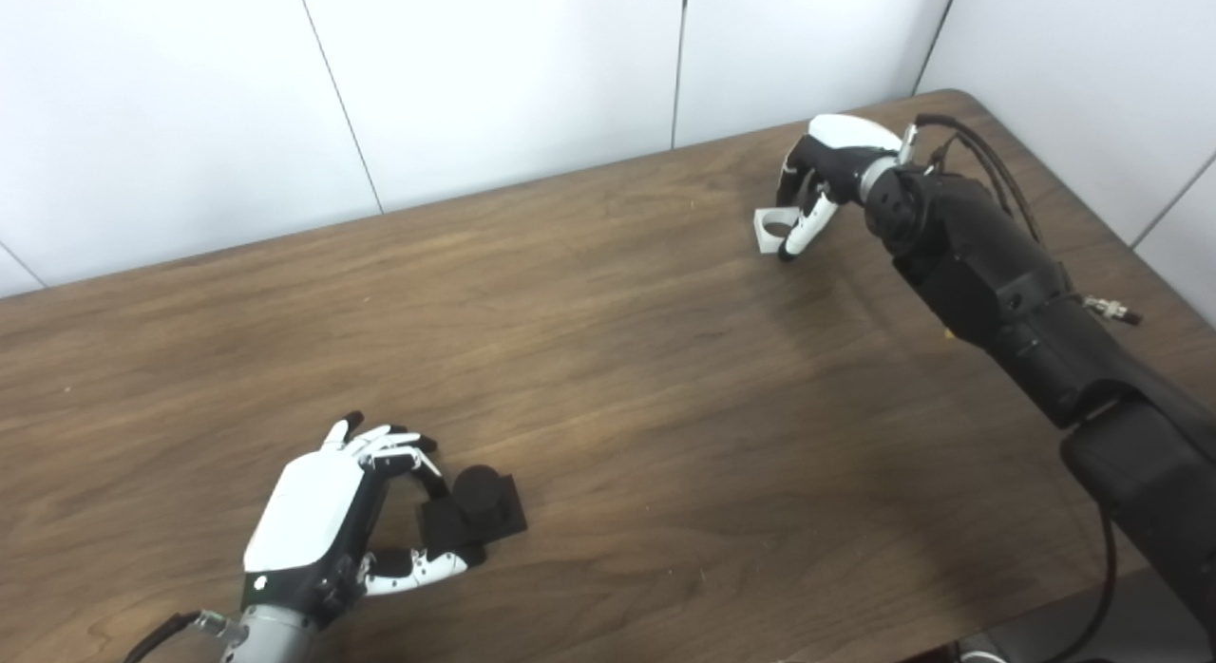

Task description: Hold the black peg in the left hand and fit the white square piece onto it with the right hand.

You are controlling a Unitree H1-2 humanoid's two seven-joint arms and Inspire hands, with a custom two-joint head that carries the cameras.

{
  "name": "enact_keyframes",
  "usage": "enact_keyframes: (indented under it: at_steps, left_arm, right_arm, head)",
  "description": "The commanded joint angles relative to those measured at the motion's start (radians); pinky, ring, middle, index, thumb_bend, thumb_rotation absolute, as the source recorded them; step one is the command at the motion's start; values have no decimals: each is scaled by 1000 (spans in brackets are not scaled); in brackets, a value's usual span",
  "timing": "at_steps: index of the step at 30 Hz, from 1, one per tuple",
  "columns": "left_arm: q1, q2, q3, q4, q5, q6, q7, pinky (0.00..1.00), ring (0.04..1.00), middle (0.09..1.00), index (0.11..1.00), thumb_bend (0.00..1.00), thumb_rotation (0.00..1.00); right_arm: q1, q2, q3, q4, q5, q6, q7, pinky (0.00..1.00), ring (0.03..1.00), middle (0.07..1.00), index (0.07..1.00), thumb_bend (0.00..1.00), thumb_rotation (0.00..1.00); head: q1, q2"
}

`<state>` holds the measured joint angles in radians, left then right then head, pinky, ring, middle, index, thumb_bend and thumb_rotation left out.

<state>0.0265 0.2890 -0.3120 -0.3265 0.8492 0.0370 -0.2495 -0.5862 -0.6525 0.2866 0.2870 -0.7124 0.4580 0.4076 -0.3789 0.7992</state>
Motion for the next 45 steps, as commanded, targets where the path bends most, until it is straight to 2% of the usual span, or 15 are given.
enact_keyframes:
  at_steps: [1,5,10,19,27,37,40,45]
  left_arm:
    - [13,5,-2,-13,14,9,-10,1000,867,765,487,516,46]
    - [14,0,-6,-12,21,15,-16,1000,875,771,488,516,47]
    - [17,-16,-13,-7,30,21,-12,1000,881,773,488,514,49]
    - [21,-48,-45,6,74,39,-10,1000,891,783,489,513,53]
    - [20,-81,-69,29,104,44,17,1000,893,785,488,512,53]
    - [22,-104,-95,54,114,47,53,1000,895,787,489,511,53]
    - [21,-107,-101,56,118,51,56,1000,896,787,489,511,53]
    - [20,-107,-106,55,121,59,52,1000,898,791,489,510,54]
  right_arm:
    - [7,-36,-9,-33,13,-25,7,781,824,780,486,523,131]
    - [34,-42,-20,-90,32,-80,-20,832,852,783,486,524,132]
    - [60,-59,-30,-189,43,-128,-16,946,899,794,485,524,136]
    - [92,-63,-46,-375,53,-151,47,924,926,792,485,524,134]
    - [86,-49,-19,-509,46,-192,136,884,907,776,484,524,135]
    - [74,28,22,-689,66,-184,261,844,905,774,483,525,138]
    - [77,46,32,-721,61,-209,277,834,903,770,484,525,138]
    - [84,97,55,-784,46,-213,305,874,905,767,484,525,136]
  head:
    - [28,2]
    - [73,2]
    - [134,2]
    - [238,-3]
    - [308,-7]
    - [348,-8]
    - [352,-8]
    - [351,-6]
